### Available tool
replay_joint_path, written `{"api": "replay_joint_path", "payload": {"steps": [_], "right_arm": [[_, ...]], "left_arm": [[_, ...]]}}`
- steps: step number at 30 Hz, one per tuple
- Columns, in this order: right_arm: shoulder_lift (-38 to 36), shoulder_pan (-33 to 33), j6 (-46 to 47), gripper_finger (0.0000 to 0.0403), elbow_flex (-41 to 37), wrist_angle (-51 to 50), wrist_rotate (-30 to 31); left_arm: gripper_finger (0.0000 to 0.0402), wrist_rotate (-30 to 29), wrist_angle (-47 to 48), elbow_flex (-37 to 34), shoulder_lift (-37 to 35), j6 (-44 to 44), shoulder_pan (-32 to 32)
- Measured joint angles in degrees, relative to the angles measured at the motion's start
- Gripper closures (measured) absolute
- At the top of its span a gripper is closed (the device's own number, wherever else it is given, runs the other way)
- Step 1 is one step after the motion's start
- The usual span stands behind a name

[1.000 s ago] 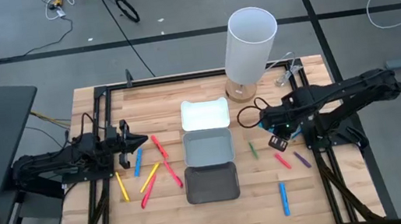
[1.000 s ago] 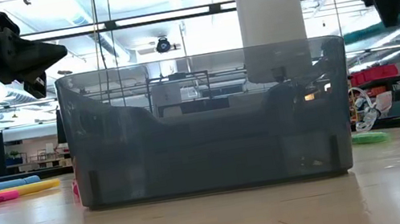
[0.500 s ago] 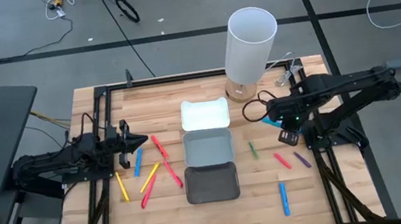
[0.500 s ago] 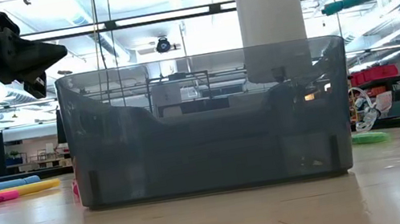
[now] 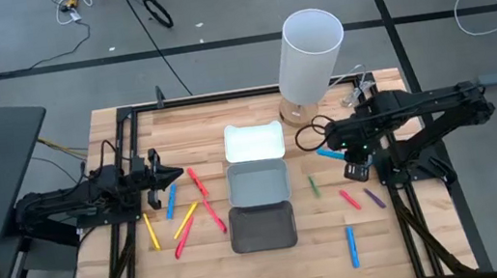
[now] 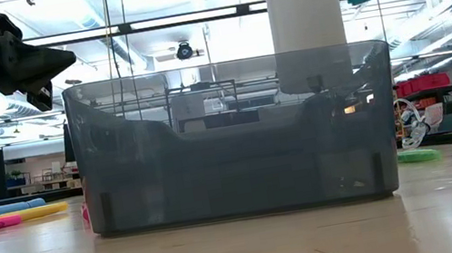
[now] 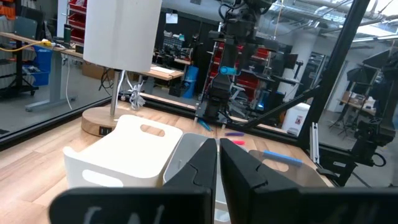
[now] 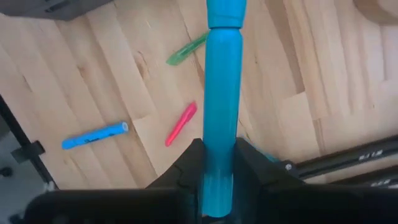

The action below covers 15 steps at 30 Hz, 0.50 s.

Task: Pick & Place Markers
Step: Put the top right blue highlighter pen into the gray bin

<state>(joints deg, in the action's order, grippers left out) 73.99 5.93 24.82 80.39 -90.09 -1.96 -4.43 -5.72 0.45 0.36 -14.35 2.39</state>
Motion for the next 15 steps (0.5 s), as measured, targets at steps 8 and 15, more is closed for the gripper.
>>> {"api": "replay_joint_path", "payload": {"steps": [8, 15], "right_arm": [[6.38, -0.88, -3.94, 0.0348, 5.01, 0.66, 1.57], [13.33, -2.01, -6.34, 0.0348, 12.44, 1.51, 1.69]], "left_arm": [[0.0378, 0.02, 0.0, -0.02, 0.0, -0.01, 0.01], [0.0378, 0.02, -0.01, -0.01, 0.0, 0.0, 0.0]]}}
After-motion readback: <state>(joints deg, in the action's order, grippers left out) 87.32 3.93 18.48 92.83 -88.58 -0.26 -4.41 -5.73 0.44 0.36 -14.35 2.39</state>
